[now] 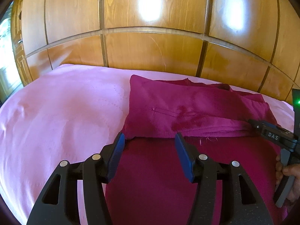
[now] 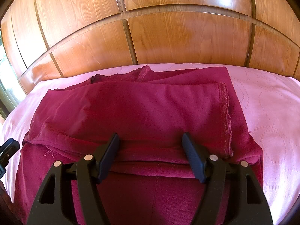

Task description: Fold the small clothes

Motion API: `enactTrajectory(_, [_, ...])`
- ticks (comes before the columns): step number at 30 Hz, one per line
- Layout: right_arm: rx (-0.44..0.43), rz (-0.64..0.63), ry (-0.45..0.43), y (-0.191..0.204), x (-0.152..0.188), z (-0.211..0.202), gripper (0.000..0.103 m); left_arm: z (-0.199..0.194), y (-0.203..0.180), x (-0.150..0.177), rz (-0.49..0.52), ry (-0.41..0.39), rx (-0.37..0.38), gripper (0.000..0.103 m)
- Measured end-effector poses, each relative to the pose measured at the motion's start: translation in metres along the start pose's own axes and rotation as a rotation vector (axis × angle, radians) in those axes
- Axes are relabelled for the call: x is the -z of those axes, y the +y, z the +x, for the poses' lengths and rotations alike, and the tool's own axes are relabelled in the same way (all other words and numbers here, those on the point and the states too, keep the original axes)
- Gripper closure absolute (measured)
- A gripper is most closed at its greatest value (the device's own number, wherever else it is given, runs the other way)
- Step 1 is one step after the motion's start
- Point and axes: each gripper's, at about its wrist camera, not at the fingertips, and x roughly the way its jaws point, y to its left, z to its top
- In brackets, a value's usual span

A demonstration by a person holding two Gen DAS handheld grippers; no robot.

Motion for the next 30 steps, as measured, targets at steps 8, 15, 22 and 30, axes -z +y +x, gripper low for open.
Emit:
enactTrajectory(8, [0.007, -0.008, 0.015, 0.001, -0.002, 0.001, 0.033, -0.014, 0.005, 0.017, -0.013, 0.027, -0.012, 0.048])
enactTrajectory(15, [0.034, -0.035, 0.034, 0.005, -0.004, -0.010, 0.027, -0.031, 0.017, 0.039, -0.018, 0.057, -0.042, 0.048])
enactTrajectory(22, [0.021, -0.061, 0.063, 0.004, 0.013, -0.049, 0.008, -0.051, 0.038, 0.063, -0.050, 0.083, -0.043, 0.048])
enactTrajectory(30, [0.037, 0.005, 0.117, -0.059, 0.066, -0.113, 0.008, -0.080, 0.067, 0.107, -0.128, 0.184, 0.078, 0.048])
